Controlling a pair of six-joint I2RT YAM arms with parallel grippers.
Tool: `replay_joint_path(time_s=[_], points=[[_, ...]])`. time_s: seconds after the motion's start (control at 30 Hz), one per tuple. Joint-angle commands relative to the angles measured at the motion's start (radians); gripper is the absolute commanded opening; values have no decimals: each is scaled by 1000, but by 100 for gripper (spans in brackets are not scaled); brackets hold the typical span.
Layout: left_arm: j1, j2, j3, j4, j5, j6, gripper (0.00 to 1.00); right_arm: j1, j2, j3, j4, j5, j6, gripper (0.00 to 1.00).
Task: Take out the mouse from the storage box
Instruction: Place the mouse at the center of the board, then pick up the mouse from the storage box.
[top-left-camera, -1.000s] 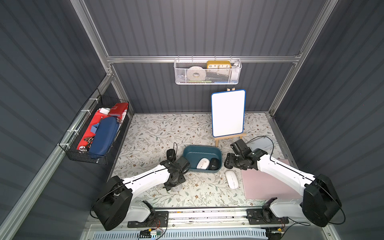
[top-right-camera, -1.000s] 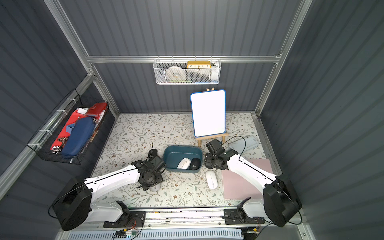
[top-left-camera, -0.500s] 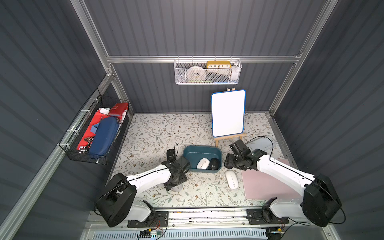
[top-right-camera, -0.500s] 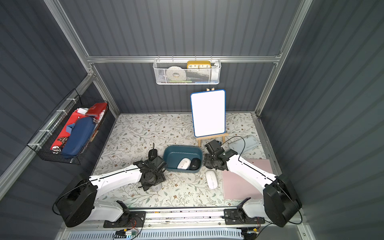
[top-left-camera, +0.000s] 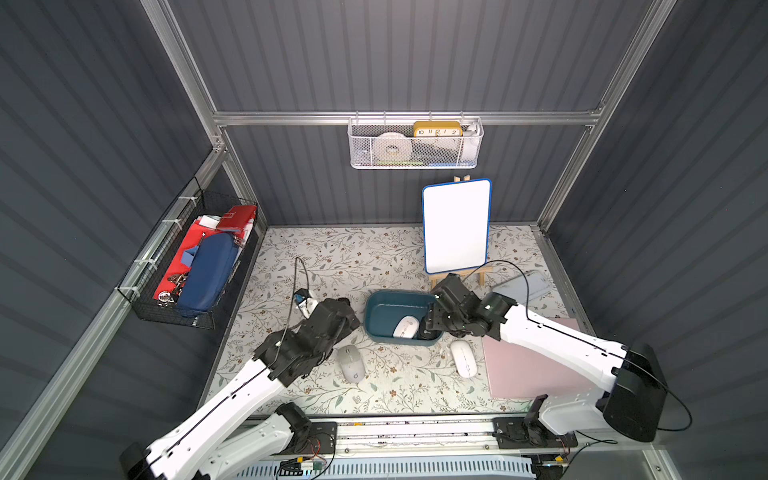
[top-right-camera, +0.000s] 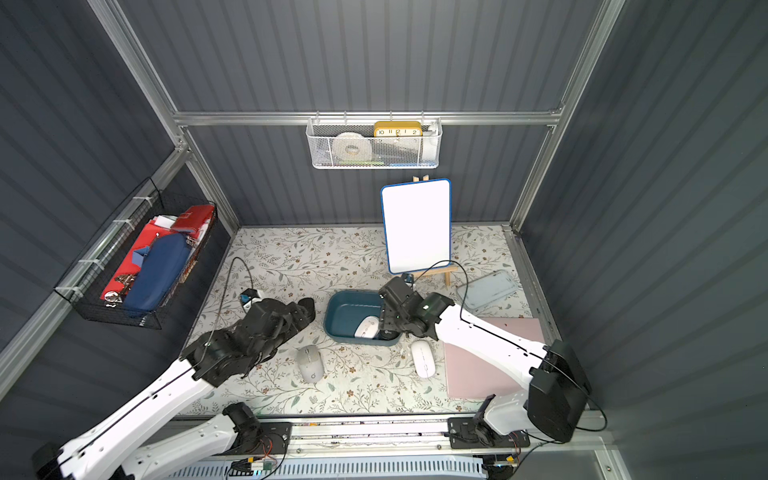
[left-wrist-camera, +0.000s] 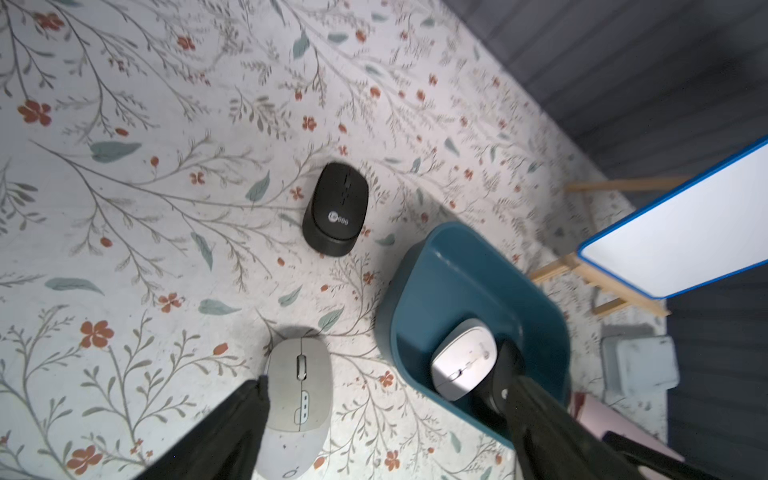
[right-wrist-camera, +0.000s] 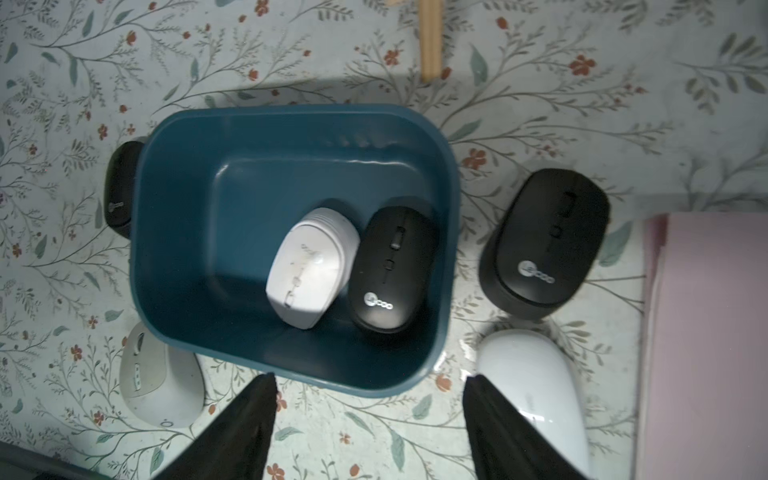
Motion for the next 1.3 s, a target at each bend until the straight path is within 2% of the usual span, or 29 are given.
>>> replay_joint_path(time_s=[0.0, 0.17, 0.3, 0.63, 0.77, 0.83, 1.13, 1.27], points=[[0, -65, -31, 76, -99, 110, 98, 30, 126, 85, -62, 19, 59, 74], [-1, -124, -67, 132, -157, 131, 99, 67, 260, 165, -41, -16, 122, 75], [0, -147, -103, 150, -154, 135, 99, 69, 346, 210, -36, -29, 142, 75], [0, -211, -146, 122, -192, 144, 99, 70, 471, 272, -27, -70, 185, 76], [0, -222, -149, 116, -197, 141, 99, 71, 494, 278, -22, -58, 188, 86], [0, -223, -155, 118, -197, 140, 99, 71, 510, 288, -20, -58, 177, 88], [-1, -216, -153, 123, -200, 143, 99, 70, 622, 411, -46, -88, 125, 83], [0, -208, -156, 127, -195, 146, 99, 69, 656, 477, -67, -63, 88, 81]])
